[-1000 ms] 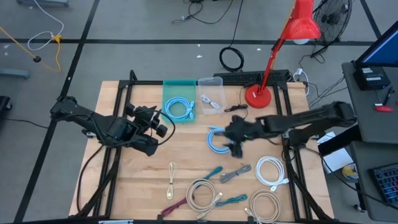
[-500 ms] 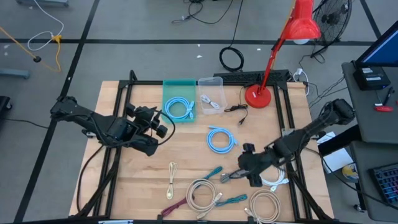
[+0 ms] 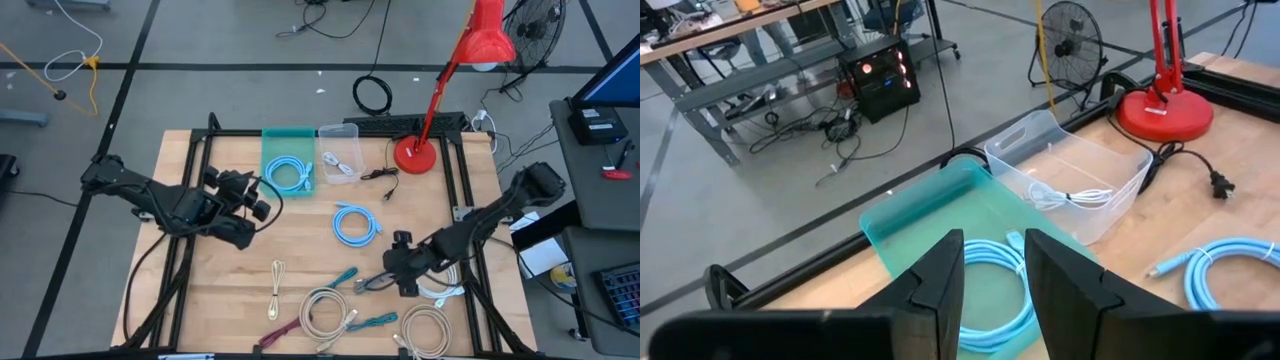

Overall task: Pick and place items into bin
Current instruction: Put the black white charger cable into the transparent bin

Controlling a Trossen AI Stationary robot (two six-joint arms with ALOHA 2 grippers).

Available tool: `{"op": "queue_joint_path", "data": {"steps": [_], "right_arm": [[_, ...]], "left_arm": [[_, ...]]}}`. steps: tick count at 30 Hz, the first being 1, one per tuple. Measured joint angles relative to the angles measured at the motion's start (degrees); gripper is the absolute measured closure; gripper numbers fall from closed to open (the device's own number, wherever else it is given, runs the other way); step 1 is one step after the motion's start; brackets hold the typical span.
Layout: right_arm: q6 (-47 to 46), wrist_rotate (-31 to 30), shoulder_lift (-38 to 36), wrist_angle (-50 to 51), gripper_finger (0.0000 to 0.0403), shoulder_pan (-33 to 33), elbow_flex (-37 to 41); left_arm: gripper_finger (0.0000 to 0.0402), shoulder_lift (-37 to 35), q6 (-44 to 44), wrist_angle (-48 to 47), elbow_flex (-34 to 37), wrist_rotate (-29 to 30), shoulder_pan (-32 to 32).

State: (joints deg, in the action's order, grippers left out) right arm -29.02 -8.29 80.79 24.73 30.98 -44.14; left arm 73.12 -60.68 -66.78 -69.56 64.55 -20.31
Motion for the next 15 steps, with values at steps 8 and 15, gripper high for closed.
{"op": "queue_joint_path", "data": {"steps": [8, 15], "right_arm": [[1.67, 1.13, 8.34, -2.2, 0.0165, -0.64, -0.14], [1.24, 1.43, 8.55, -2.05, 0.0177, -1.28, -0.16]], "left_arm": [[0.0289, 0.48, 0.02, 0.07, 0.02, -0.43, 0.11], [0.0289, 0.48, 0.06, 0.15, 0.02, -0.65, 0.11]]}}
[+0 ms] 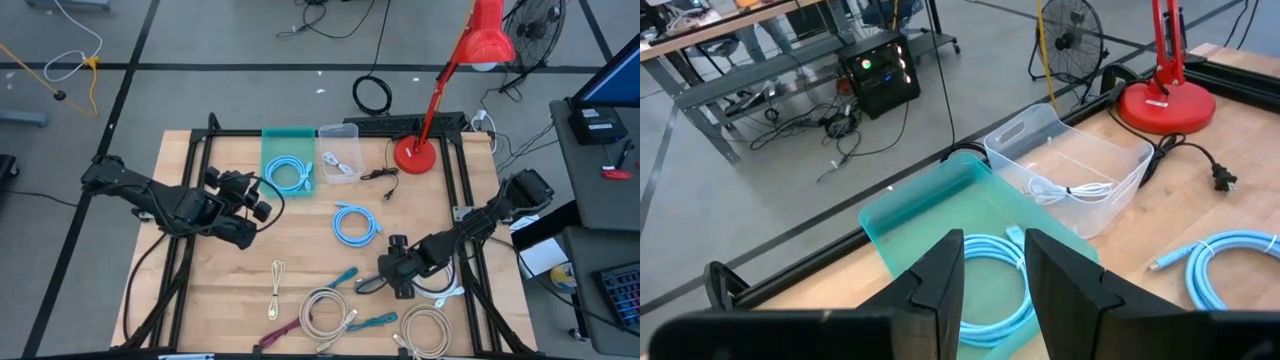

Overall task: Pick and place items into bin
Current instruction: Put the black white charger cable into the transparent bin

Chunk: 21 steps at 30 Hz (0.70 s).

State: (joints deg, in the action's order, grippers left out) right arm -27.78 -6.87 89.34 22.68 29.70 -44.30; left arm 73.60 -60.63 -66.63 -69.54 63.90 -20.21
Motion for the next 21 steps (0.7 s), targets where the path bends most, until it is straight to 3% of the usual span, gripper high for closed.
{"op": "queue_joint_path", "data": {"steps": [5, 10, 13, 21], "right_arm": [[-2.67, 1.09, 0.01, 0.27, 0.0224, 0.0, 0.0], [-4.45, 3.83, 0.05, 0.48, 0.0324, -0.07, -0.07], [-4.55, 9.08, 0.12, 0.76, 0.0382, -0.06, -1.59], [-4.23, 10.01, -0.04, 1.13, 0.0381, -0.08, -11.84]], "left_arm": [[0.0289, 0.0, 0.17, 0.06, 0.0, 0.01, 0.0], [0.0289, 0.0, 0.4, 0.07, 0.0, 0.04, 0.0], [0.0289, 0.0, 0.4, 0.06, 0.0, 0.07, 0.0], [0.0289, 0.0, 0.4, 0.04, 0.0, 0.44, 0.07]]}}
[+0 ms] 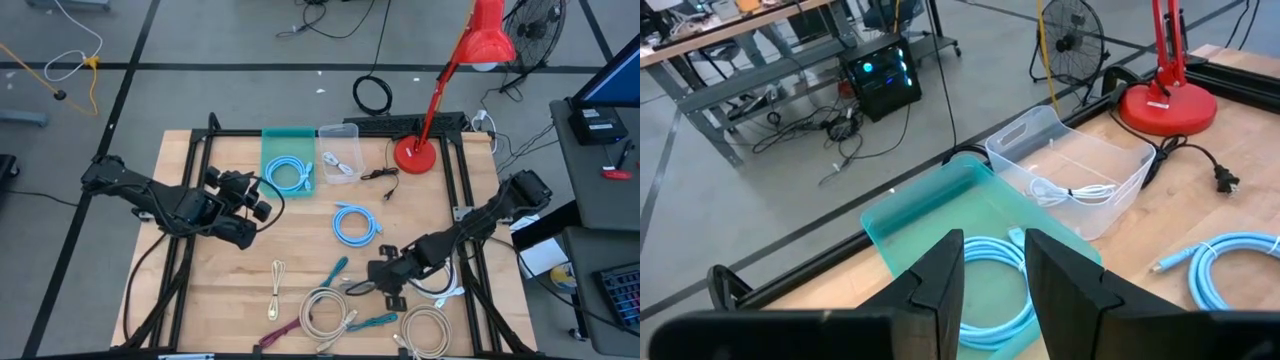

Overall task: Pick and place items into bin
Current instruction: Put the black white charger cable into the transparent bin

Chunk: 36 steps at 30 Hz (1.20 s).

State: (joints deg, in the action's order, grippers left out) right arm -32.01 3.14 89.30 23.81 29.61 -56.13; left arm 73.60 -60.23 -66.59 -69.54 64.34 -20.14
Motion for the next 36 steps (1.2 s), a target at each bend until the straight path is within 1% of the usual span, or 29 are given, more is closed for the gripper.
{"op": "queue_joint_path", "data": {"steps": [2, 4, 8, 11, 14, 18, 20, 23, 25, 28, 31, 36], "right_arm": [[1.72, -2.12, 0.06, 1.27, 0.0392, -0.34, -2.69], [3.19, -6.25, 0.05, 2.7, 0.0392, -1.11, -5.92], [6.41, -18.1, -0.02, 9.98, 0.0392, -3.19, -11.73], [9.3, -27.53, -0.23, 13.37, 0.0393, -5.66, -14.98], [12.42, -35.8, -2.52, 14.67, 0.0393, -9.37, -15.68], [13.47, -41.69, -6.4, 14.74, 0.0393, -17.31, -15.59], [13.4, -41.62, -8.49, 14.02, 0.0393, -22.27, -15.61], [13.42, -37.35, -10.31, 11.76, 0.0393, -30.89, -15.61], [13.25, -32.28, -10.43, 8.85, 0.0393, -36.84, -15.61], [13.22, -22.87, -9.94, 5.26, 0.0393, -44.61, -15.61], [11.08, -15.49, -7.24, 1.43, 0.0393, -50.24, -15.7], [5.55, -11.75, -3.22, 1.7, 0.0393, -56.33, -15.61]], "left_arm": [[0.0289, 0.0, 0.04, 0.0, 0.0, 0.0, 0.0], [0.0289, 0.0, 0.17, 0.0, 0.0, 0.1, -0.01], [0.0289, 0.0, 0.22, -0.02, 0.0, 0.11, -0.02], [0.0289, 0.0, 0.26, -0.08, 0.0, 0.11, -0.02], [0.0289, 0.0, 0.6, -0.12, 0.0, 0.09, -0.02], [0.0289, 0.0, 0.59, -0.22, 0.0, 0.09, -0.02], [0.0289, 0.0, 0.59, -0.24, 0.0, 0.15, -0.02], [0.0289, 0.0, 0.57, -0.25, 0.0, 0.2, 0.05], [0.0289, 0.0, 0.55, -0.26, 0.0, 0.17, 0.23], [0.0289, 0.0, 0.55, -0.25, 0.0, 0.2, 0.26], [0.0289, 0.0, 0.53, -0.22, 0.0, 0.2, 0.26], [0.0289, 0.0, 0.5, -0.17, 0.0, 0.2, 0.26]]}}
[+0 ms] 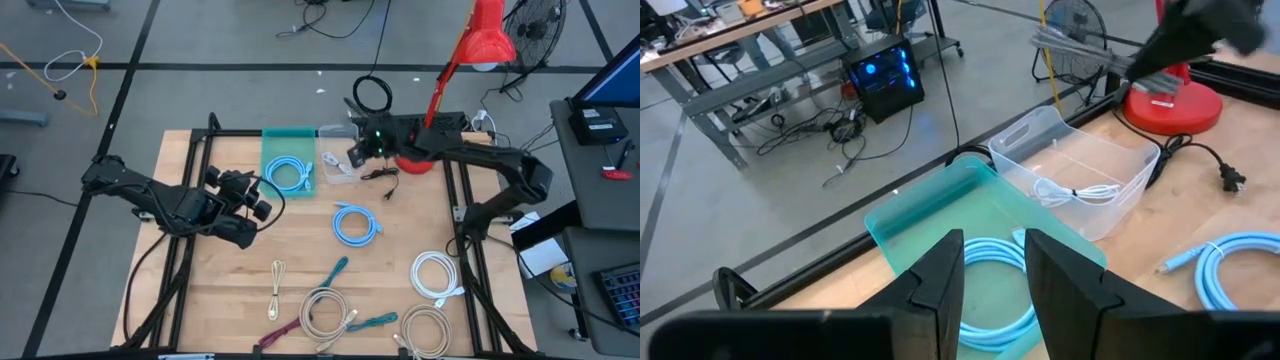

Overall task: Pick and place items into bin
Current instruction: Put the black white charger cable into the transparent bin

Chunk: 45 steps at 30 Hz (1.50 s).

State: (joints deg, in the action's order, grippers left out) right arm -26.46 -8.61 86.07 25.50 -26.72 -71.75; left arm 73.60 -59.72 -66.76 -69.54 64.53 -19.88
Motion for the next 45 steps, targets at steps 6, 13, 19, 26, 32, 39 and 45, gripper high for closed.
{"op": "queue_joint_path", "data": {"steps": [6, 13, 19, 26, 32, 39, 45], "right_arm": [[-4.83, 5.99, 1.95, 3.34, 0.0393, -2.25, 0.02], [-7.18, 5.88, 1.94, 1.53, 0.0393, -2.1, 0.02], [-8.61, 8.48, 6.22, -2.16, 0.0393, -2.74, 0.09], [-8.85, 11.68, 11.73, -6.13, 0.0393, -3.04, 0.07], [-7.48, 9.74, 12.41, -3.81, 0.0392, -4.12, 0.0], [-5.79, 7.11, 12.32, -1.45, 0.0392, -4.39, 0.0], [-5.18, 6.96, 12.32, -0.2, 0.0391, -4.39, 0.0]], "left_arm": [[0.0289, 0.0, -0.06, 0.02, 0.0, 0.02, 0.0], [0.0289, 0.0, -0.11, 0.26, 0.0, 0.46, 0.0], [0.0289, 0.0, -0.09, 0.53, 0.0, 0.61, 0.0], [0.0289, 0.0, 1.71, 0.87, 0.0, 0.57, 0.0], [0.0289, 0.0, 2.47, 0.85, 0.0, 0.57, 0.0], [0.0289, 0.0, 2.4, 0.91, 0.0, 0.52, 0.0], [0.0289, 0.0, 2.32, 0.98, 0.0, 0.52, 0.0]]}}
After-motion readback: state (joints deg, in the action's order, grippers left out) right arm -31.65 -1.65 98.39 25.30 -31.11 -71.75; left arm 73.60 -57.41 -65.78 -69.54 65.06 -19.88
